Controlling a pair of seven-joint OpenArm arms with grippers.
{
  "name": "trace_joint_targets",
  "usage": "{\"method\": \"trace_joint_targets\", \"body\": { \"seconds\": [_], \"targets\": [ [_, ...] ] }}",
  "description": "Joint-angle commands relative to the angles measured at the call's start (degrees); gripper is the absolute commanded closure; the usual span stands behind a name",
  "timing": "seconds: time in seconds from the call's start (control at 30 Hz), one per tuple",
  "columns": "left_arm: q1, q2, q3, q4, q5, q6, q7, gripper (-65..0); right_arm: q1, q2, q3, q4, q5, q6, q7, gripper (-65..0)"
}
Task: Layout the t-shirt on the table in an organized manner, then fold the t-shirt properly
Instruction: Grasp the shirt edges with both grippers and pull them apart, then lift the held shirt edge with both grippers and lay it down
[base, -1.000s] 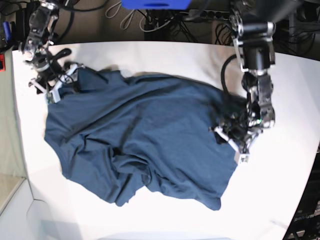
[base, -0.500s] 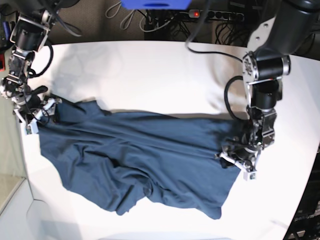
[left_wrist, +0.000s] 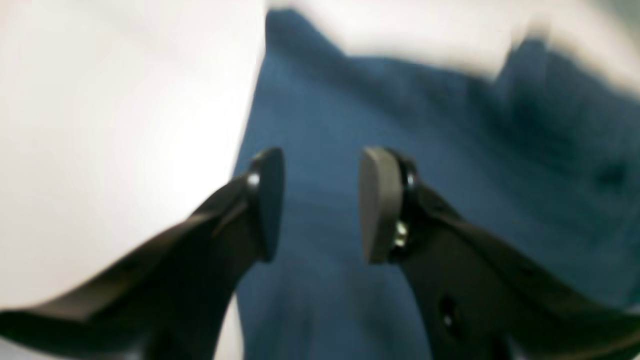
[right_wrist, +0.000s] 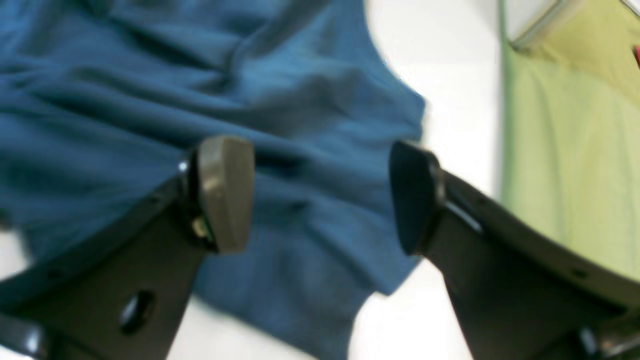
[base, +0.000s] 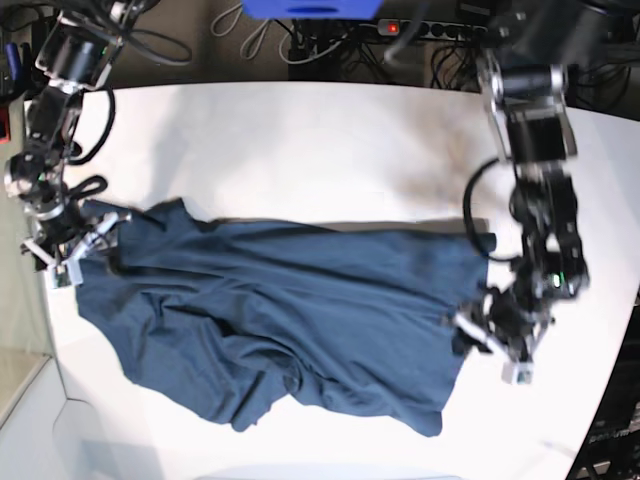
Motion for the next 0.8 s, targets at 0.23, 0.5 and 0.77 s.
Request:
{"method": "trace_joint_targets", "body": {
  "seconds": [0.23,0.5,0.77],
  "targets": [
    [16.1,0.2,-11.1,13.1,0.5,-0.4,-1.6,-24.7,-8.9,-2.9,1.9,8.7,1.0,-0.1,1.6,-42.9],
    [20.3,-0.3,-15.8,11.0,0.9,-0.8,-1.9,-24.7,-13.1,-3.2,4.0,8.9,1.0,-0.1,1.6,-43.0],
    [19.3,-0.3,-13.1,8.9,0.9,-0.9,-1.9,-47.0,-13.6,-3.3,6.3,8.9,1.0,-0.1,1.6,-43.0]
  ]
}}
